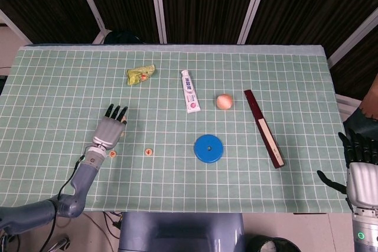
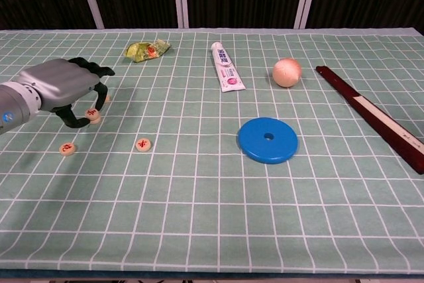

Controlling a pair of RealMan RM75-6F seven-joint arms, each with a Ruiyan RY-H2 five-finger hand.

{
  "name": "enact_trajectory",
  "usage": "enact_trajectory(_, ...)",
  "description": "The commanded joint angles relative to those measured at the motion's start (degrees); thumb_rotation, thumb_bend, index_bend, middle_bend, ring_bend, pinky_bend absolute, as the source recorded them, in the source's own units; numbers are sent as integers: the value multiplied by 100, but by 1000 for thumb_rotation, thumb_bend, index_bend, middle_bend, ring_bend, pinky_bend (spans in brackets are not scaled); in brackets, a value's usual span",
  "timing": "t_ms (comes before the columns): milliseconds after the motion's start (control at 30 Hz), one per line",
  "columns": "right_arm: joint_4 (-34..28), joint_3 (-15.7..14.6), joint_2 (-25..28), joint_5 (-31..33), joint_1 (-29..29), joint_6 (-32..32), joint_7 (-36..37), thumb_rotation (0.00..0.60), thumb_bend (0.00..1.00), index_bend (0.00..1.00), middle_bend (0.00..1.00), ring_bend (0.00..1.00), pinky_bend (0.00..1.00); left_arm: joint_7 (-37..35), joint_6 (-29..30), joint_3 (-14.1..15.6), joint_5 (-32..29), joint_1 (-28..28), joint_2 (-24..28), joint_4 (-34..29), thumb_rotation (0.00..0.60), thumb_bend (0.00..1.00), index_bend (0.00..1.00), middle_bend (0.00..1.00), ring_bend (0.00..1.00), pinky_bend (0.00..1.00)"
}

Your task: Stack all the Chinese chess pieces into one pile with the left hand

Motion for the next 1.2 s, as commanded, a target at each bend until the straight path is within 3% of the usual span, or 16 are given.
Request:
enact_trajectory(33,1,1,-1,-2,0,3,0,600,233,95,13,0,0,34,7,-6,-11,-3,-17,6,600,339,453,0,0,0)
enact_trajectory(867,16,18,-30,-3,-5,41,-44,600,233,95,13,0,0,221,40,-31,-79,1,93,-188,600,337,420,0,0,0)
enact_trajectory(1200,19,17,-45,-11,-2,45,-59,600,232,95,13,0,0,120,573,-172,375,56,734,-1515,600,265,370,0,0,0)
